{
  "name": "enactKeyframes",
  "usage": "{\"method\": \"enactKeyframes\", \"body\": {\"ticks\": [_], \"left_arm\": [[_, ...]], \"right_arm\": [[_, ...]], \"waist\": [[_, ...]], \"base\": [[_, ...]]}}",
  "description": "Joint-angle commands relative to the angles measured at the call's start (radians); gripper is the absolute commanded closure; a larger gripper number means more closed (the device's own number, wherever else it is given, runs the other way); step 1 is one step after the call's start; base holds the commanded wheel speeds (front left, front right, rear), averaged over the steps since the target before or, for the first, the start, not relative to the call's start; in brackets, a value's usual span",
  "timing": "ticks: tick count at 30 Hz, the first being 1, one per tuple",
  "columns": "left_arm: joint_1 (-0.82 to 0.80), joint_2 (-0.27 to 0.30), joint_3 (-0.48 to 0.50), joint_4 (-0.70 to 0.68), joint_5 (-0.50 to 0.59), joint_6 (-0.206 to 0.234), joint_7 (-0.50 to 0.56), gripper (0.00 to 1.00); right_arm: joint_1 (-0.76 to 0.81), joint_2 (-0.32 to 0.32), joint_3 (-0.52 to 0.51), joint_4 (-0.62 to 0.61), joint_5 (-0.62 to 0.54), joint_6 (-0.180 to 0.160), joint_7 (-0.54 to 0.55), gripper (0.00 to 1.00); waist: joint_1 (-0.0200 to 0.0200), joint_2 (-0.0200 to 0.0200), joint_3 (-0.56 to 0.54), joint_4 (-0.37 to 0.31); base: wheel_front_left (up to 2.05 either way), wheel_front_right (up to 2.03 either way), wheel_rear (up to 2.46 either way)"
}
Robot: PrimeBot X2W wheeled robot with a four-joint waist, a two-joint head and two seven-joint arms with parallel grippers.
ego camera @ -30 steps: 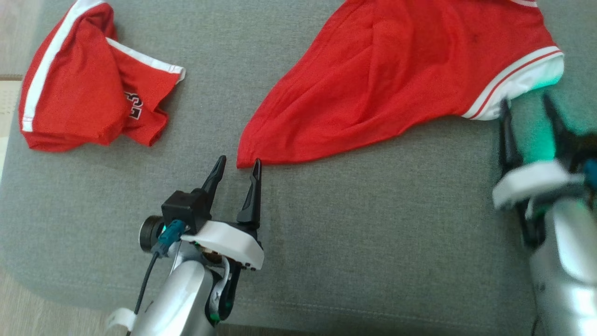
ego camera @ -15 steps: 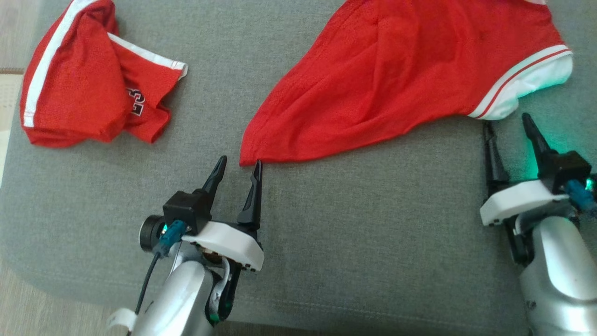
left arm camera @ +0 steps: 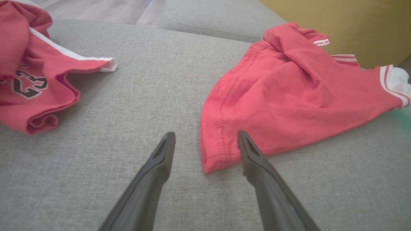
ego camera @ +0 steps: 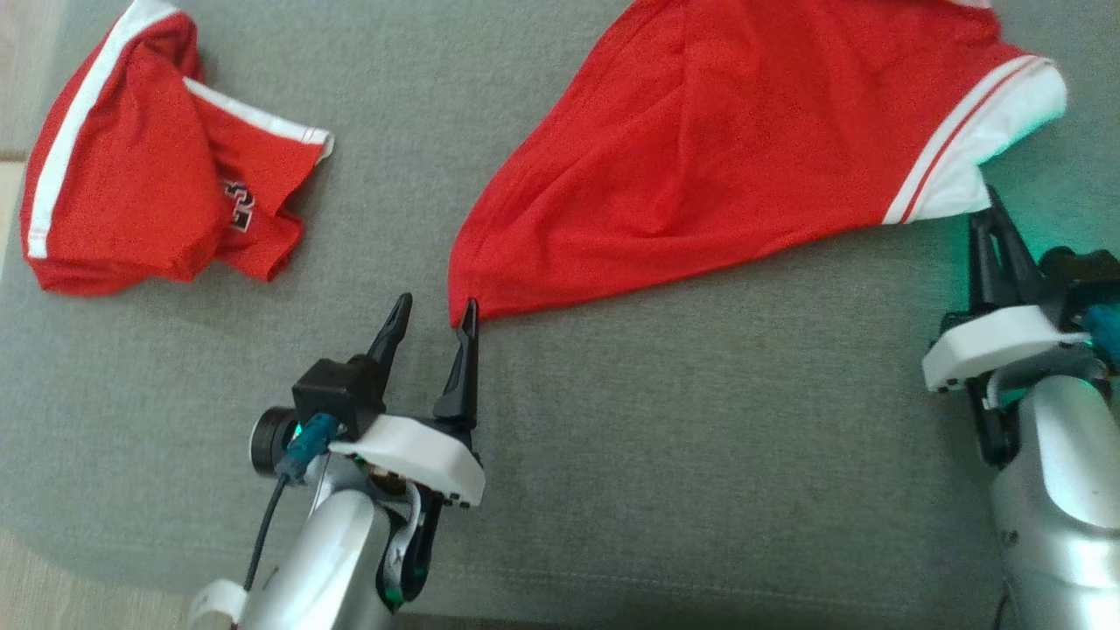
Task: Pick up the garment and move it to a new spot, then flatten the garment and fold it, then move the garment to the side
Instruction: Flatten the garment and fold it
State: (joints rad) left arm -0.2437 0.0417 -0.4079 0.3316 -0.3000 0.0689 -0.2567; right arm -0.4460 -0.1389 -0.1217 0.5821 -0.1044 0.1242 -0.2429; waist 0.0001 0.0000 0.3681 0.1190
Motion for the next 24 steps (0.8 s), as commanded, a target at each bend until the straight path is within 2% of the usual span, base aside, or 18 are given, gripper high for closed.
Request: {"method": "enactKeyframes", "body": {"ticks": [1,9,13,14,15,16,20,24], "left_arm": [[0.013,0.009,0.033,-0.022,0.012,-0.004,-0.005,0.00],[0.062,0.009,0.044,-0.010,0.016,0.001,-0.005,0.00],[0.088,0.009,0.047,-0.006,0.014,0.005,-0.005,0.00],[0.093,0.009,0.047,-0.004,0.015,0.005,-0.005,0.00],[0.098,0.009,0.047,-0.003,0.015,0.005,-0.005,0.00],[0.100,0.009,0.047,-0.001,0.016,0.004,-0.005,0.00],[0.098,0.009,0.049,0.003,0.021,0.001,-0.005,0.00],[0.092,0.009,0.052,0.005,0.029,-0.003,-0.005,0.00]], "right_arm": [[0.013,-0.013,0.014,-0.041,-0.006,0.007,-0.015,1.00],[0.083,-0.065,-0.023,-0.255,-0.079,0.007,-0.016,1.00],[0.143,-0.065,-0.030,-0.377,-0.114,0.007,0.025,1.00],[0.160,-0.059,-0.036,-0.405,-0.117,0.007,0.041,0.96],[0.180,-0.052,-0.043,-0.433,-0.121,0.007,0.059,0.51],[0.200,-0.042,-0.047,-0.462,-0.122,0.007,0.076,0.00],[0.286,0.005,-0.045,-0.542,-0.100,0.007,0.119,0.00],[0.349,0.039,-0.051,-0.533,-0.065,0.007,0.134,0.00]], "waist": [[-0.0001,0.0000,-0.026,-0.023],[-0.0001,0.0000,-0.120,-0.110],[-0.0001,0.0000,-0.149,-0.144],[-0.0001,0.0000,-0.155,-0.150],[-0.0001,0.0000,-0.159,-0.155],[-0.0001,0.0000,-0.160,-0.157],[-0.0001,0.0000,-0.158,-0.165],[-0.0001,0.0000,-0.151,-0.167]], "base": [[0.00,0.00,0.00],[0.00,0.00,0.00],[0.00,0.00,0.00],[0.00,0.00,0.00],[0.00,0.00,0.00],[0.00,0.00,0.00],[0.00,0.00,0.00],[0.00,0.00,0.00]]}}
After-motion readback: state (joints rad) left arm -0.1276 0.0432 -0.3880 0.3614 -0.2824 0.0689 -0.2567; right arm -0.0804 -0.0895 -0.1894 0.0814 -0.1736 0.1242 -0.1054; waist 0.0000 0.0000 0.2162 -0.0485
